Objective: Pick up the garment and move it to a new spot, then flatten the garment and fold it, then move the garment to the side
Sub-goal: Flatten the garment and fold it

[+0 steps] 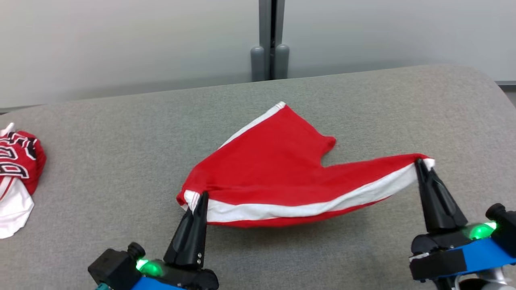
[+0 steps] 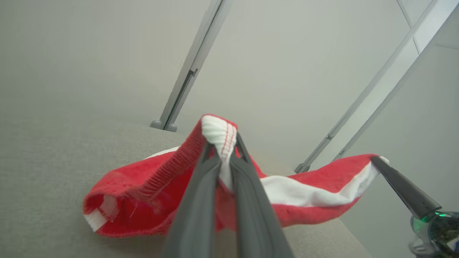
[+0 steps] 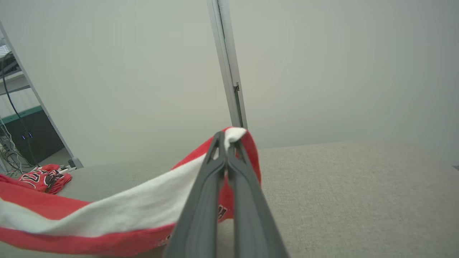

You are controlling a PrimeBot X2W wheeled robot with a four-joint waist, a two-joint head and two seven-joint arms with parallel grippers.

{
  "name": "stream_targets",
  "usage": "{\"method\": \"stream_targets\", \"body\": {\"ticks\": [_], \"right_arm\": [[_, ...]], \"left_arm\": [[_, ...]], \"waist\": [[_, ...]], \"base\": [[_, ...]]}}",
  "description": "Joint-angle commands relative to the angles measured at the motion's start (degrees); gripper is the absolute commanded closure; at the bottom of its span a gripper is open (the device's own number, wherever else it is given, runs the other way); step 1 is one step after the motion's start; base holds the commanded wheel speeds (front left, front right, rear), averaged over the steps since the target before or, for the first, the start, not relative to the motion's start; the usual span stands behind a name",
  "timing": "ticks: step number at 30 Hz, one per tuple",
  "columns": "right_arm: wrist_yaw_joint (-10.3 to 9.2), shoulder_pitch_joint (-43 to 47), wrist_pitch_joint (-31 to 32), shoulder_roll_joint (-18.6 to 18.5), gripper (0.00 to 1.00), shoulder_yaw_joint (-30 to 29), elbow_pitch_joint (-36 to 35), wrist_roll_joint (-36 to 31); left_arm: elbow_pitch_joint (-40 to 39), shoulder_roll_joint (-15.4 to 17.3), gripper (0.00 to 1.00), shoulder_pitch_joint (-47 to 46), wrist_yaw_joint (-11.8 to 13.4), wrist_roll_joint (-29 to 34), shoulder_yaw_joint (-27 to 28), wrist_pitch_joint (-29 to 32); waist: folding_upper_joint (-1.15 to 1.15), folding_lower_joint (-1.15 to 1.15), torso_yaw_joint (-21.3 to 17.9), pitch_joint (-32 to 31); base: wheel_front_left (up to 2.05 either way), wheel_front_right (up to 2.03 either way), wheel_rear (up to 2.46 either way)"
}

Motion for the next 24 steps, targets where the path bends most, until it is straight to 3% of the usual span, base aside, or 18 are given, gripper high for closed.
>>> {"method": "stream_targets", "body": {"ticks": [1, 5, 10, 17, 24], "right_arm": [[0.00, 1.3, 2.1, 0.3, 1.00, -1.6, -1.7, -0.6], [0.00, -0.5, 5.3, 0.6, 1.00, -4.0, -1.2, -1.2], [0.00, -7.6, 7.5, -1.4, 1.00, -5.2, 5.4, -1.9], [0.00, -24.0, 10.7, -4.9, 1.00, -4.1, 19.8, -0.4], [0.00, -41.5, 13.0, -5.7, 1.00, -1.1, 37.8, -0.6]], "left_arm": [[-0.7, -0.7, 1.00, 1.7, 0.9, -1.4, 0.0, 0.3], [1.6, -2.1, 1.00, 2.4, 1.9, -2.5, -0.7, 1.4], [7.0, -6.1, 1.00, -1.0, 1.6, -5.6, -0.4, 1.8], [16.4, -11.5, 1.00, -11.0, 1.7, -11.8, 1.5, 6.6], [25.6, -13.4, 1.00, -21.6, 2.5, -15.9, 2.8, 11.3]], "waist": [[0.00, 0.02, 1.2, 0.7], [0.00, 0.02, 4.1, 2.9], [0.00, 0.02, 8.2, 6.3], [0.00, 0.02, 13.3, 10.7], [0.00, 0.02, 15.4, 15.3]], "base": [[0.00, 0.00, 0.00], [0.00, 0.00, 0.00], [0.00, 0.00, 0.00], [0.00, 0.00, 0.00], [0.00, 0.00, 0.00]]}}
